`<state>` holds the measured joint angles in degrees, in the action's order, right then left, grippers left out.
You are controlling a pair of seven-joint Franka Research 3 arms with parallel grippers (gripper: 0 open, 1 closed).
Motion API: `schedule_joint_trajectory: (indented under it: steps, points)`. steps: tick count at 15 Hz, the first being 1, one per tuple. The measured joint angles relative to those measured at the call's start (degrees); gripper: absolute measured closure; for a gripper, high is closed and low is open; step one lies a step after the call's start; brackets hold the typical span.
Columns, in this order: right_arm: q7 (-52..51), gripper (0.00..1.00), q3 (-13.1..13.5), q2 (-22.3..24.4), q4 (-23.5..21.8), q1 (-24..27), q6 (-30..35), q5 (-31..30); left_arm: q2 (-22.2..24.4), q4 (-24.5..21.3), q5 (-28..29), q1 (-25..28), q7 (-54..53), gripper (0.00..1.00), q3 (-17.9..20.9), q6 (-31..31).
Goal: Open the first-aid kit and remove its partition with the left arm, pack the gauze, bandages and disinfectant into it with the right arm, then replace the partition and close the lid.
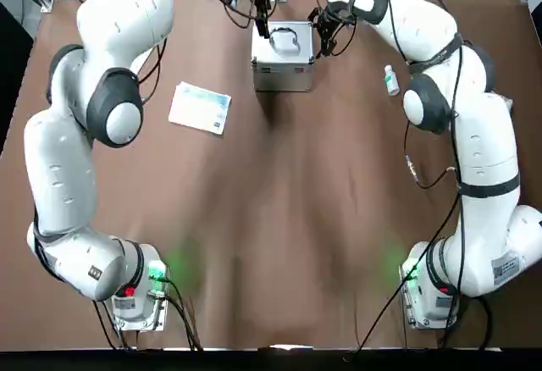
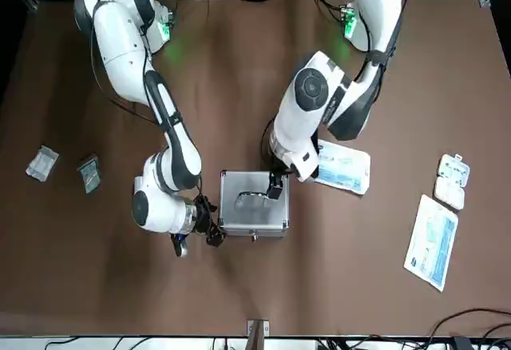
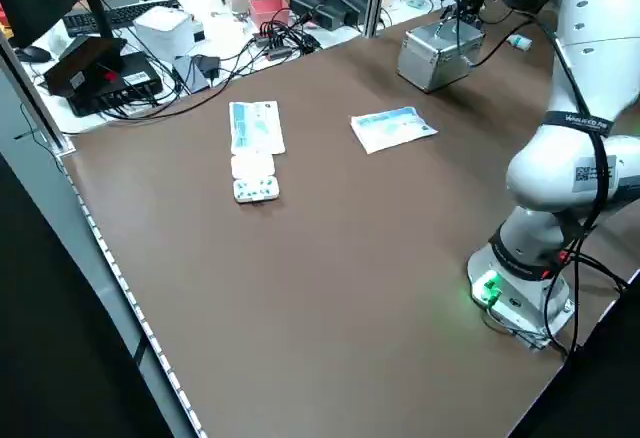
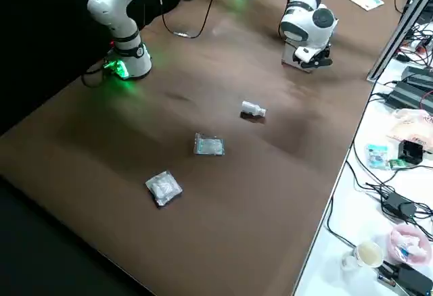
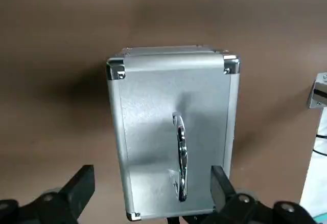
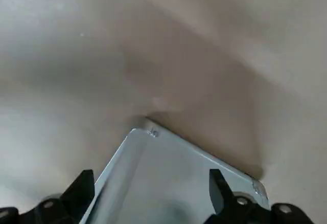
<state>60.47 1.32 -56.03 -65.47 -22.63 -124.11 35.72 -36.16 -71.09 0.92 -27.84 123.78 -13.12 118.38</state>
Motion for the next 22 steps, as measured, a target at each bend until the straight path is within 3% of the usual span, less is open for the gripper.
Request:
schedule_joint_trajectory:
  steps: [10, 16, 22]
  points:
    - [9.3, 0.01, -0.1, -2.0, 0.3, -0.1, 0.0, 2.1, -3.7, 1.0, 0.0, -3.5, -0.1, 0.0, 2.5, 3.2]
    - [10.8, 0.01, -0.1, -2.2, 0.4, -0.3, -0.1, 2.2, -5.3, 1.6, 0.0, -6.8, -0.1, 0.0, 5.1, 5.5]
    - [11.0, 0.01, 0.0, -2.4, 0.4, -0.3, -0.1, 3.6, -6.6, 1.9, 0.0, -6.9, -0.1, 0.0, 5.8, 8.1]
